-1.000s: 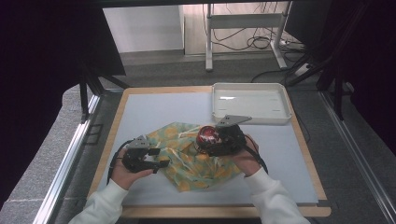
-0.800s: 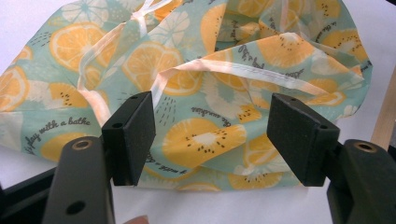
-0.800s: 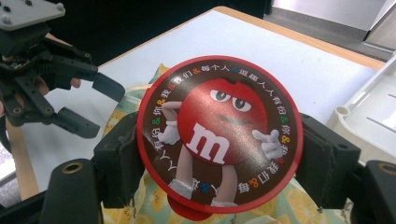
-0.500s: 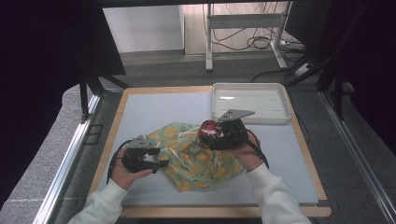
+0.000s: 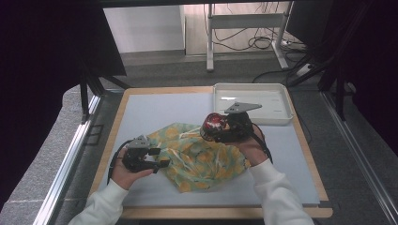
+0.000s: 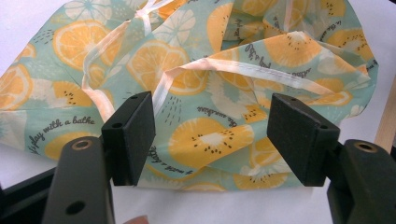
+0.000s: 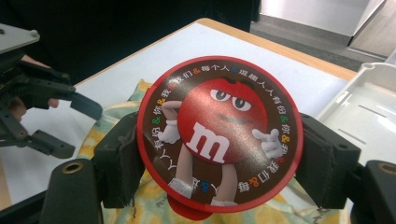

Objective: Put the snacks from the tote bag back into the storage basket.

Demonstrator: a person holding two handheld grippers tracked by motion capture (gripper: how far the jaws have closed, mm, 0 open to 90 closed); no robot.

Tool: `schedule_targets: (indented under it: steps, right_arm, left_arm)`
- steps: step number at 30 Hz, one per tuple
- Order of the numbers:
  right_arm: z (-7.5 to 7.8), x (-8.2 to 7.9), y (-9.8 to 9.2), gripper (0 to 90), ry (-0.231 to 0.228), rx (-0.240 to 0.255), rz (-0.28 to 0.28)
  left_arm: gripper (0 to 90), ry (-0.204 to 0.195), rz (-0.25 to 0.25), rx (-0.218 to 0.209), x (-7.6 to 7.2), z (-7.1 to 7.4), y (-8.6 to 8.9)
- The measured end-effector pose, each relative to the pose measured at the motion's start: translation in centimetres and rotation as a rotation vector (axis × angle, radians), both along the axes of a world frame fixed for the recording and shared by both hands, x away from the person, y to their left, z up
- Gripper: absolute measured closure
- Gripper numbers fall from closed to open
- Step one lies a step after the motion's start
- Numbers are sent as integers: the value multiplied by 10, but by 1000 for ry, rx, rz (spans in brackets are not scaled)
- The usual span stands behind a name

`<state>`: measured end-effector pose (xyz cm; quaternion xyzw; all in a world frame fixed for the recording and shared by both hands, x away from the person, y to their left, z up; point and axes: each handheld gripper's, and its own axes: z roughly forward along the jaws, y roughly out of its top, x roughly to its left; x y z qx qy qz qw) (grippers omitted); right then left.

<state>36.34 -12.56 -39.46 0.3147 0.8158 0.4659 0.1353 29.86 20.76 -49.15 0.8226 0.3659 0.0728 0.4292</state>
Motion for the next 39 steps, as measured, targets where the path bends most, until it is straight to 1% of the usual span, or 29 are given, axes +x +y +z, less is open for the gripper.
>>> schedule_targets:
  steps: [3, 6, 9, 12, 13, 16, 22, 23, 26, 28, 30, 39]
  right_arm:
    - [3, 6, -2, 253, -4, 6, -9]
    - [4, 8, -3, 253, -8, 7, -14]
    - [7, 13, -3, 253, -14, -1, -21]
    - [8, 17, -4, 253, -14, -10, -31]
    - [8, 20, -5, 253, -11, -14, -39]
    - [9, 24, -5, 253, -10, -14, -47]
    - [12, 37, -7, 253, -4, -18, -78]
    - [14, 41, -8, 253, -2, -20, -87]
    - [15, 46, -8, 253, -1, -28, -92]
    - [14, 51, -9, 253, 5, -32, -98]
    - [13, 56, -8, 253, 11, -48, -101]
    - [9, 75, -10, 253, 30, -69, -129]
  left_arm:
    - [328, 1, 5, -5, 0, 0, 0]
    - [327, 1, 6, -5, 0, 0, 0]
    - [327, 5, 7, -7, 0, 0, 0]
    - [327, 1, 9, -10, 1, 0, 2]
    - [327, 2, 8, -10, 1, 0, 2]
    - [327, 0, 5, -8, 1, 0, 3]
    - [326, 2, 5, -8, 1, 1, 2]
    - [326, 1, 8, -13, 1, 1, 2]
    - [326, 2, 9, -12, 1, 1, 2]
    - [326, 6, 9, -12, 1, 0, 1]
    - [326, 7, 7, -10, 1, 0, 1]
    - [324, 7, 8, -11, 2, 0, 1]
